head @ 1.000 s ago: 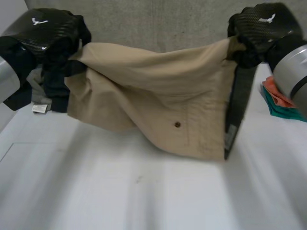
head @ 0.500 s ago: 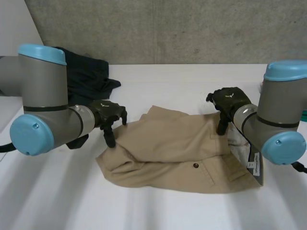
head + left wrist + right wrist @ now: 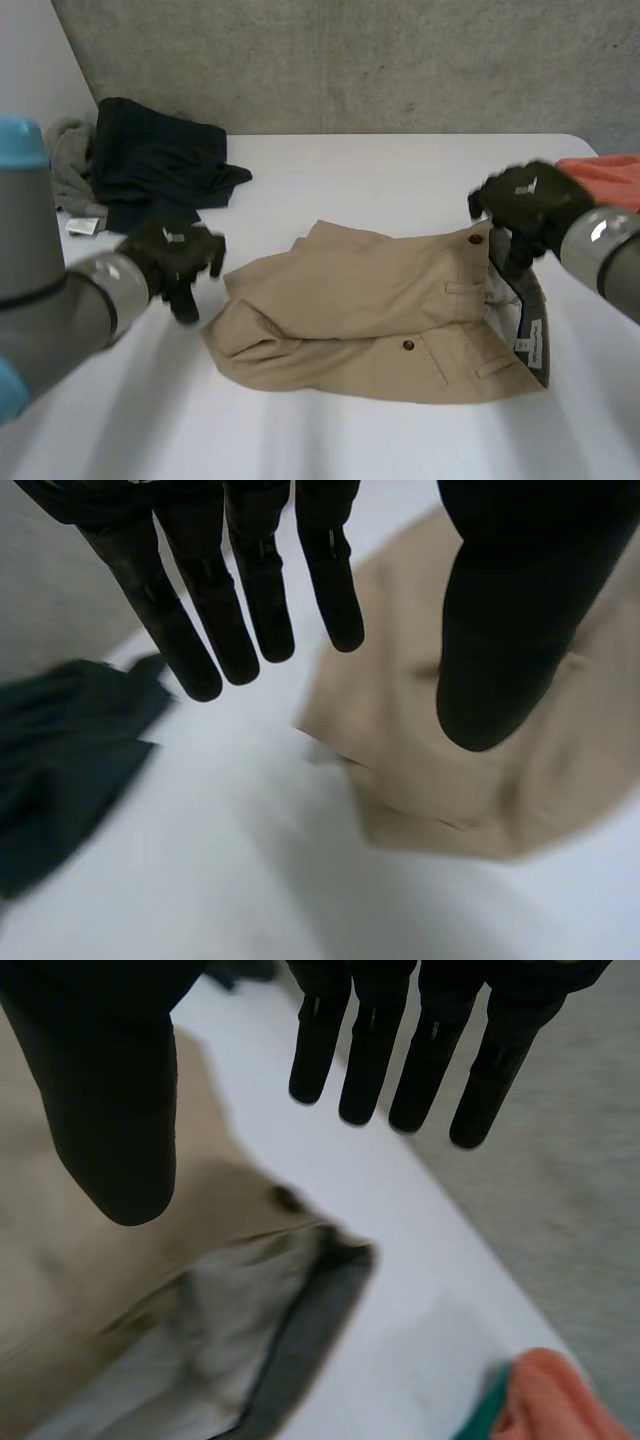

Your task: Fold the laundry.

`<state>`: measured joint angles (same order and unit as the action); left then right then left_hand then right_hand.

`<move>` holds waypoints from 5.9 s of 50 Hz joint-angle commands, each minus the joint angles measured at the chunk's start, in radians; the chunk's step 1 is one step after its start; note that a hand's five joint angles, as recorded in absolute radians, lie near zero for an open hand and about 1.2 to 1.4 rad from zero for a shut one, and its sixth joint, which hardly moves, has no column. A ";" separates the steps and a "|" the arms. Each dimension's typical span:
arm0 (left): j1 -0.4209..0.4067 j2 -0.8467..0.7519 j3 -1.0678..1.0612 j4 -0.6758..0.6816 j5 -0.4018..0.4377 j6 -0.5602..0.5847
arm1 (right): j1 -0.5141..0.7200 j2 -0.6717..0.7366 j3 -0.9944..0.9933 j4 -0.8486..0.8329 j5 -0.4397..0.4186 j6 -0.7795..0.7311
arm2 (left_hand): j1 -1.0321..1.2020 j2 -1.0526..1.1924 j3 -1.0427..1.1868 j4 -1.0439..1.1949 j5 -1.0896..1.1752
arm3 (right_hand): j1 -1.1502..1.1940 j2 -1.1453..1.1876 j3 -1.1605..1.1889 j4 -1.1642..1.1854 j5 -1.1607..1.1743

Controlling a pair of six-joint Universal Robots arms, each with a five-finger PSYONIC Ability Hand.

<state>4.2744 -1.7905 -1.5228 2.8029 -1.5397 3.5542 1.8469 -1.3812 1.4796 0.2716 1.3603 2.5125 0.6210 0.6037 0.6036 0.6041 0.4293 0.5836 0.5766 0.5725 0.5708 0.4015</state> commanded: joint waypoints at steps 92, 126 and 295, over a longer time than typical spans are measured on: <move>0.053 -0.354 0.649 0.397 -0.131 -0.159 | 0.061 0.429 -0.563 -0.666 0.007 0.292 | 0.775 0.793 0.793 0.792 0.792 | 0.813 0.820 0.824 0.825 0.820; 0.154 -0.069 -0.072 0.306 0.018 0.018 | 0.066 0.151 0.083 -0.242 -0.035 0.183 | -0.179 -0.161 -0.161 -0.162 -0.161 | -0.027 -0.020 -0.016 -0.015 -0.020; -0.103 0.100 -0.247 -0.336 0.088 0.500 | 0.049 -0.001 0.232 0.429 -0.086 -0.517 | 0.775 0.793 0.793 0.792 0.792 | 0.813 0.820 0.824 0.825 0.820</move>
<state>4.2211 -1.7287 -1.6913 2.6541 -1.4950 3.9418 1.9189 -1.2840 1.5943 0.5395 1.3381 2.1903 1.1368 1.1984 1.1922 1.2002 1.0062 1.1055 1.1665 1.1887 1.1953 1.0175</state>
